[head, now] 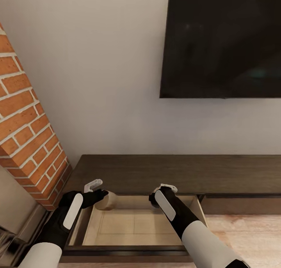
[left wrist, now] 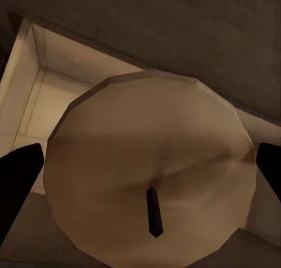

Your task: Place each of the two pumpkins and all three candles from the living room inside a cabinet in the living room (use any cabinet), then make sure every cabinet is closed, and position the cauldron so it is next to a table in the living room.

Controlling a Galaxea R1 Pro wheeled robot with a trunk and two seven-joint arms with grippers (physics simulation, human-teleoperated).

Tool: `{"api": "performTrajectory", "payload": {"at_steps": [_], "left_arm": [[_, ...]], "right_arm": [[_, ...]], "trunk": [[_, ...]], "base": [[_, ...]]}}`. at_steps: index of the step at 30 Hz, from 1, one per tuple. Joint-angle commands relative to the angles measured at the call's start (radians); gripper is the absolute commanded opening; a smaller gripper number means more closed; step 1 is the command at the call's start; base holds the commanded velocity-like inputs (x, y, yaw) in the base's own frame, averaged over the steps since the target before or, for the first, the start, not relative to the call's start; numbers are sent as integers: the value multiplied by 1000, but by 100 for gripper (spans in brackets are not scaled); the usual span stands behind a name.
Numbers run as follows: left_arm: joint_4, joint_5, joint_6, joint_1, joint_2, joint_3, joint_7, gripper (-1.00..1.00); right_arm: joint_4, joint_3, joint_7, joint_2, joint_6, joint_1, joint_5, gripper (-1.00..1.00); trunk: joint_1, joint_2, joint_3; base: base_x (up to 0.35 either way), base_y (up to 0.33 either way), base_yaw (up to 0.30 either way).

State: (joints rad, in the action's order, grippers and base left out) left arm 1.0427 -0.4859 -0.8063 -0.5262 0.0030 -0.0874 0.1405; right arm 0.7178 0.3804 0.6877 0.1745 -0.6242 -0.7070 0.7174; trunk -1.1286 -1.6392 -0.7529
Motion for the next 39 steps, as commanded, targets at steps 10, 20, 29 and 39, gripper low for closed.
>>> {"api": "performTrajectory", "payload": {"at_steps": [10, 20, 29, 39], "left_arm": [[-1, 1, -2, 0, 0, 0, 1, -100], [-1, -2, -8, 0, -1, -2, 2, -100], [-5, 0, -14, 0, -3, -2, 4, -100], [-15, 0, -13, 0, -3, -2, 10, -100]], "right_arm": [[0, 0, 1, 0, -14, 0, 32, -100], [0, 0, -19, 0, -12, 1, 33, -100], [0, 7, -114, 0, -8, 2, 33, -100], [-9, 9, -122, 0, 1, 3, 31, -100]], "trunk": [[-34, -63, -28], [-73, -133, -59], [-107, -196, -88], [-146, -266, -119]], "base": [[5, 0, 0], [0, 0, 0], [0, 0, 0], [0, 0, 0]]}}
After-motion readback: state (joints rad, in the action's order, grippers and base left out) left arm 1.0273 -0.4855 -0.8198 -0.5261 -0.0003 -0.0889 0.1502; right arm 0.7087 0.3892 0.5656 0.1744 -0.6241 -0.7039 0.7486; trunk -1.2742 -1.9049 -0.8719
